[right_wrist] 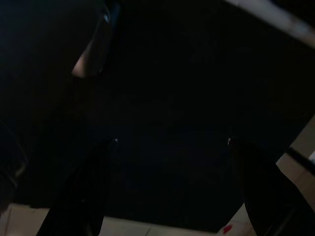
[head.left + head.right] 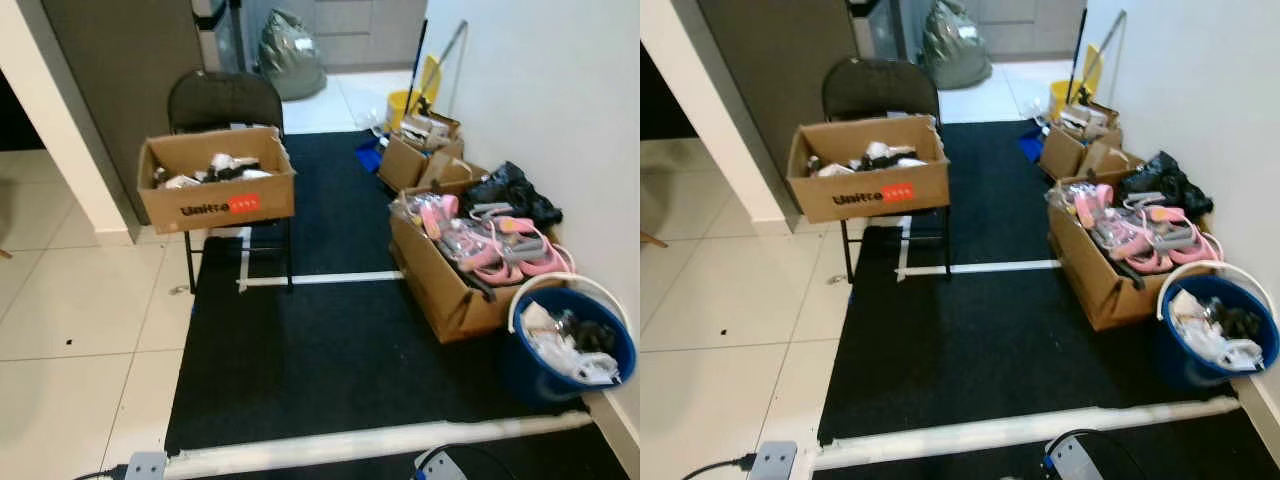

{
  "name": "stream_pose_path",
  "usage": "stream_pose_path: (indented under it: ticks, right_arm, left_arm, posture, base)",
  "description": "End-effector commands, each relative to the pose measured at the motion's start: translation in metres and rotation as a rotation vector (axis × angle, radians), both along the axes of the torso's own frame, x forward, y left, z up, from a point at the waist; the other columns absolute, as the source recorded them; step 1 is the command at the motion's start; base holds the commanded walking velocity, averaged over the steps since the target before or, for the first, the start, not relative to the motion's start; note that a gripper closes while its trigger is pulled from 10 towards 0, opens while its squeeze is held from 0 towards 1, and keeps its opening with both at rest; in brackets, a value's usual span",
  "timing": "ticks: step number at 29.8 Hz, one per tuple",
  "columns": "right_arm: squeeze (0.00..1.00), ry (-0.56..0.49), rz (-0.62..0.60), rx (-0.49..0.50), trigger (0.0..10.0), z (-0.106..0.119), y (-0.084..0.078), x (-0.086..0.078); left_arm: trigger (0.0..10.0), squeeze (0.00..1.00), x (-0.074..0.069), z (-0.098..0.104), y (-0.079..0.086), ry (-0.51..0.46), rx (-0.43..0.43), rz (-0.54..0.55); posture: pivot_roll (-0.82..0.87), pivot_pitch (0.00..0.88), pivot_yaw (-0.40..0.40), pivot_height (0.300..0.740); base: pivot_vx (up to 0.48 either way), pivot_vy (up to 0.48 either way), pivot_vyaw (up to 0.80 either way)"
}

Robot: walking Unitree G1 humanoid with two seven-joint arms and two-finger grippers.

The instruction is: Picking trash to rubbish bin

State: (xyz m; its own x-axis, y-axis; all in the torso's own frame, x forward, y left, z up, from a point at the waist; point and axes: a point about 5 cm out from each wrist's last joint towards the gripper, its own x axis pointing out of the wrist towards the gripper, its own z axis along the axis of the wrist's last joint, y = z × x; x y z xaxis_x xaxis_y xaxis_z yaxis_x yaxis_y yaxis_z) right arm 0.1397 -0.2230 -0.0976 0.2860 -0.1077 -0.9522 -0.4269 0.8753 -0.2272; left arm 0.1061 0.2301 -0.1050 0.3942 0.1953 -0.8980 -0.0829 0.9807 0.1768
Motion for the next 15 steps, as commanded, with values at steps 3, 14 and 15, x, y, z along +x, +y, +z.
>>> stream_pose_path:
  ticks: [3, 14, 15]
  right_arm:
    - [0.00, 0.001, 0.007, 0.012, 10.0, -0.001, 0.001, -0.002]
    - [0.00, 0.030, 0.017, 0.003, 10.0, -0.004, -0.001, -0.013]
    - [0.00, 0.030, 0.019, 0.002, 10.0, -0.004, -0.001, -0.013]
  left_arm:
    - [10.0, 0.00, -0.002, 0.001, 0.008, 0.003, 0.018, 0.029]
    - [10.0, 0.00, 0.047, 0.023, 0.023, -0.195, 0.059, 0.084]
    - [10.0, 0.00, 0.053, 0.026, 0.024, -0.216, 0.065, 0.080]
  posture:
    - [0.00, 0.023, 0.044, 0.740]
    - [0.02, 0.033, 0.030, 0.740]
    - [0.02, 0.033, 0.030, 0.740]
  base:
    - [0.467, 0.000, 0.00]
    - [0.480, 0.000, 0.00]
    - [0.480, 0.000, 0.00]
